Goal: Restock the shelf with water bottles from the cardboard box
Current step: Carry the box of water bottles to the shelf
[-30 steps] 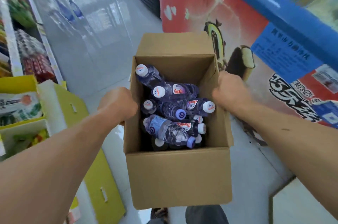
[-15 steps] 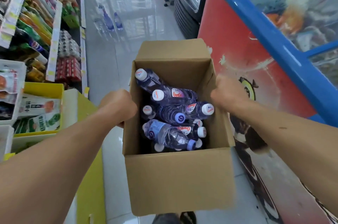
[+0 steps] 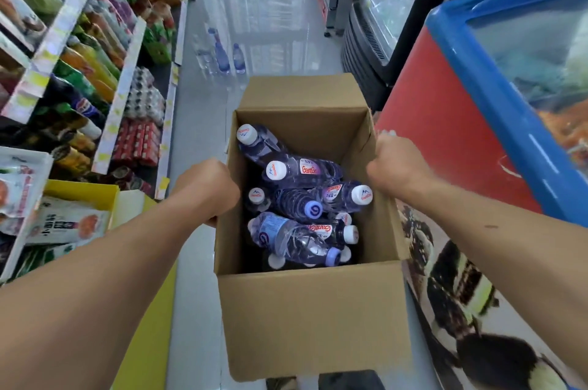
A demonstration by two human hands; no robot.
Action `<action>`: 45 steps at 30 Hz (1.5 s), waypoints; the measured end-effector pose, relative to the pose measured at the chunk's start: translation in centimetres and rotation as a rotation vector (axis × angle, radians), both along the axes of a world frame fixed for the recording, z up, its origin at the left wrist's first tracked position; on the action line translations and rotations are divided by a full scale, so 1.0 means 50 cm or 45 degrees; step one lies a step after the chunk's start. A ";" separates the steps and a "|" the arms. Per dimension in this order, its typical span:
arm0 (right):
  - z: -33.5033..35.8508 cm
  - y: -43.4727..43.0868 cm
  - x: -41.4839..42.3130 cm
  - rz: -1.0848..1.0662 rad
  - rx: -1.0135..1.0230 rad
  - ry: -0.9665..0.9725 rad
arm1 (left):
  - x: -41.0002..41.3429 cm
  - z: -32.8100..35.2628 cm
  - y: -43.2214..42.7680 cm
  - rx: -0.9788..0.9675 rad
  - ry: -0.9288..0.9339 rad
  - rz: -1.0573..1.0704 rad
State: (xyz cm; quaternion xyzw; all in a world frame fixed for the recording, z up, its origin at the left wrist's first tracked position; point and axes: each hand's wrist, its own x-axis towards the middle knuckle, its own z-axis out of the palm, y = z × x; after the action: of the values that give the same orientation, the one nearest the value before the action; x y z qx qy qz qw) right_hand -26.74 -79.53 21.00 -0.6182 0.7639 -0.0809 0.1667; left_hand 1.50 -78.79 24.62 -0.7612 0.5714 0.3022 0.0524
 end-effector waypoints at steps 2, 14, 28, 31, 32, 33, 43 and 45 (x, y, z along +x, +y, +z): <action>-0.001 -0.072 -0.009 0.027 0.006 -0.050 | -0.011 0.000 -0.057 -0.002 0.005 0.053; 0.057 -0.461 -0.010 0.222 0.010 0.023 | -0.026 0.004 -0.369 -0.047 0.085 0.285; 0.028 -0.896 0.099 0.359 -0.007 0.006 | 0.074 0.002 -0.745 -0.033 0.078 0.381; 0.033 -0.979 0.122 0.383 -0.024 -0.003 | 0.091 0.007 -0.818 -0.030 0.046 0.424; 0.034 -1.008 0.130 0.398 -0.023 -0.002 | 0.096 0.008 -0.840 -0.030 0.037 0.441; 0.034 -1.037 0.137 0.411 -0.020 -0.002 | 0.101 0.008 -0.861 -0.031 0.027 0.458; 0.030 -1.323 0.205 0.715 0.112 -0.031 | 0.115 -0.024 -1.029 0.020 -0.029 0.749; 0.029 -1.368 0.225 0.787 0.119 -0.010 | 0.120 -0.034 -1.054 0.026 -0.013 0.813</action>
State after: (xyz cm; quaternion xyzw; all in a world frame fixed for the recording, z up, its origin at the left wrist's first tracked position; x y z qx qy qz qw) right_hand -15.50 -147.90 22.46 -0.8126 0.5419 0.0067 0.2145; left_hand 7.48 -131.47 22.89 -0.9030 0.3003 0.3053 -0.0347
